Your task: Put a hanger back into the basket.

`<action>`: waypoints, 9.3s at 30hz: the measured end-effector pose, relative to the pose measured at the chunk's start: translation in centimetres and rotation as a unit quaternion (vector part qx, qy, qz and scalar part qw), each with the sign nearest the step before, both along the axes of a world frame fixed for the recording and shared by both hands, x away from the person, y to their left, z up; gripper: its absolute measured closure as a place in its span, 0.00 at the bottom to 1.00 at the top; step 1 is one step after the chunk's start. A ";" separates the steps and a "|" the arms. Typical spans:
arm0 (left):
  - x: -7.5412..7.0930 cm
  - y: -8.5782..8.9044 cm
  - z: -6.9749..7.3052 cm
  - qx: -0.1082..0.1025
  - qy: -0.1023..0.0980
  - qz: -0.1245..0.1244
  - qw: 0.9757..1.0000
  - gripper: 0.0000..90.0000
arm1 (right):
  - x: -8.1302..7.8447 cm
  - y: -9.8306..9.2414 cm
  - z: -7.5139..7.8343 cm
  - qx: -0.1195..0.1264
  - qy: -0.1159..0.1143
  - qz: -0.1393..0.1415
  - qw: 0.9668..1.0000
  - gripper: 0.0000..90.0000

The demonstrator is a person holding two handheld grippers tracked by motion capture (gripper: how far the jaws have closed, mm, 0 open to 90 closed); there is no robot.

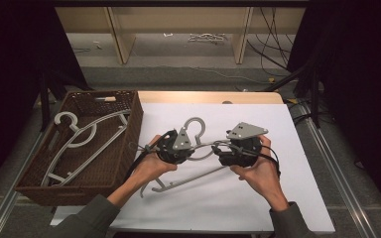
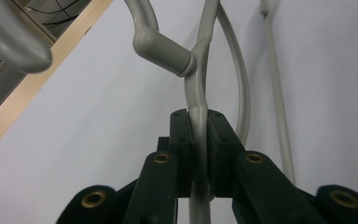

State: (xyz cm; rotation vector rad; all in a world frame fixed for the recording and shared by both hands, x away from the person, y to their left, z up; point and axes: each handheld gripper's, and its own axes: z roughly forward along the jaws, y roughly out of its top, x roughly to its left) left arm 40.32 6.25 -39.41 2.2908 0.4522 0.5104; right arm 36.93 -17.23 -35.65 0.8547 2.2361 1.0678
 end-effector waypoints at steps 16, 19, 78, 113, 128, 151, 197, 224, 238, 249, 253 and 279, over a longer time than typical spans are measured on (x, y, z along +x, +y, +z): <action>1.0 2.5 4.0 -0.057 0.030 0.056 0.996 0.91 | -2.6 -2.2 -1.8 0.083 -0.025 -0.045 0.995 0.31; 1.2 2.9 5.0 -0.071 0.037 0.061 0.995 0.91 | -2.8 -2.4 -2.0 0.083 -0.032 -0.049 0.995 0.31; 3.5 24.2 9.6 -0.162 -0.017 0.250 0.954 0.91 | -4.8 -3.5 -5.6 0.119 -0.017 -0.044 0.992 0.23; 2.5 32.4 5.6 -0.128 -0.047 0.298 0.945 0.91 | -4.6 -3.7 -6.1 0.113 -0.012 -0.047 0.992 0.24; 2.0 33.4 4.0 -0.109 -0.043 0.296 0.948 0.91 | -4.6 -3.7 -6.2 0.112 -0.001 -0.048 0.993 0.24; 2.1 33.3 0.5 -0.059 0.004 0.282 0.958 0.91 | -4.4 -3.8 -6.4 0.109 -0.002 -0.051 0.993 0.24; -6.2 21.8 3.9 -0.224 -0.040 0.271 0.935 0.25 | -4.8 -3.7 -6.3 0.138 -0.017 -0.048 0.989 0.24; -9.4 14.1 0.0 -0.281 -0.051 0.170 0.943 0.18 | -5.7 -3.0 -6.7 0.156 -0.025 -0.023 0.987 0.23; -10.7 11.9 -3.5 -0.250 -0.044 0.148 0.956 0.18 | -6.9 -2.7 -7.0 0.163 -0.024 -0.011 0.986 0.22; -11.0 12.2 -3.6 -0.249 -0.057 0.134 0.957 0.18 | -7.6 -3.6 -7.5 0.172 -0.013 -0.016 0.985 0.20; -11.3 12.3 -3.5 -0.259 -0.057 0.132 0.955 0.18 | -8.0 -3.8 -7.7 0.171 -0.012 -0.018 0.985 0.20; -12.5 12.6 -3.2 -0.274 -0.061 0.134 0.950 0.18 | -10.2 -4.0 -7.7 0.168 -0.001 -0.017 0.986 0.19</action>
